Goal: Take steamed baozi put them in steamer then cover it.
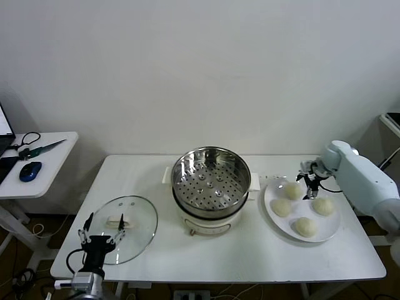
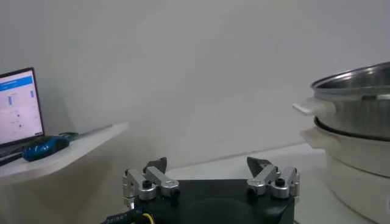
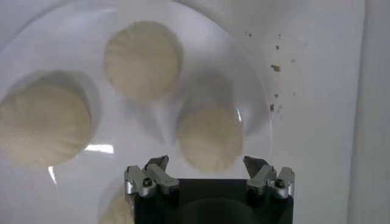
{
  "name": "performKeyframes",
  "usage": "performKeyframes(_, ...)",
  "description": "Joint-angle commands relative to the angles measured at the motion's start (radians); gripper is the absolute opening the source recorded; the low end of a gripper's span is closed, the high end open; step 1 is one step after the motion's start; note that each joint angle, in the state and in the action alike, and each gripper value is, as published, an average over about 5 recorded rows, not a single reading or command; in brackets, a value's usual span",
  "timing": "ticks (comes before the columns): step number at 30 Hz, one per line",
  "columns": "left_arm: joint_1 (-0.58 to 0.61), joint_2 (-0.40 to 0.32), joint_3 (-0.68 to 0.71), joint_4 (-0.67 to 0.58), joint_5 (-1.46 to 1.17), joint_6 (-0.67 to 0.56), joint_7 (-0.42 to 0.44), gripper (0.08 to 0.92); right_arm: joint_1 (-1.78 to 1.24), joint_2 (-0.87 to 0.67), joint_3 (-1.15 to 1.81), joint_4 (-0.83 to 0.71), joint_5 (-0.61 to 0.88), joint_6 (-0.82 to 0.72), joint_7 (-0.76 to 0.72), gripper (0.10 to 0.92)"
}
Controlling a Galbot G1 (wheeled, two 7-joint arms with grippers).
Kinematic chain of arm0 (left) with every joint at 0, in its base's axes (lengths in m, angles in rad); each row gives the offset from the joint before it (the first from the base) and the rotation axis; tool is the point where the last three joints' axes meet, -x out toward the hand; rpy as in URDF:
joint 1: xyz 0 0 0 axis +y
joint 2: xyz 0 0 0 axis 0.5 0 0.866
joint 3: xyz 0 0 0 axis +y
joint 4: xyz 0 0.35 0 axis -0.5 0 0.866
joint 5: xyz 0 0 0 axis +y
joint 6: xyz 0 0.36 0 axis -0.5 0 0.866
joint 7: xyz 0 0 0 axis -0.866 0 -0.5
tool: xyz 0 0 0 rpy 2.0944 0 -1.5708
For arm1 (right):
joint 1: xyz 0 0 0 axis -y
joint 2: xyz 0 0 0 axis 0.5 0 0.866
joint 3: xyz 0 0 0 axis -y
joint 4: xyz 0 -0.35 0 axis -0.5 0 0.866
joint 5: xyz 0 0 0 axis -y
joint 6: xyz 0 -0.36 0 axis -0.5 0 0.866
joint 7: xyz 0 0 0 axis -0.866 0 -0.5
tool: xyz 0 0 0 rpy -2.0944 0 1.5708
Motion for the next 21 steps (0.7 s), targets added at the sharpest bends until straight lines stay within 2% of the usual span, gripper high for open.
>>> performKeyframes(1, 0.003, 0.002, 0.0, 0.007, 0.002, -0.01, 0.006, 0.823, 0.021, 0.082, -0.002, -0.103, -0.036, 0.012, 0.0, 0.823)
performKeyframes(15, 0.008, 0.005, -0.001, 0.013, 0.003, -0.018, 0.008, 0.823, 0.015, 0.1, 0.023, -0.137, -0.065, 0.023, -0.003, 0.819)
performKeyframes(21, 0.011, 0.004, -0.001, 0.012, 0.005, -0.019, 0.007, 0.823, 0.016, 0.099, 0.032, -0.14, -0.066, 0.027, -0.006, 0.757)
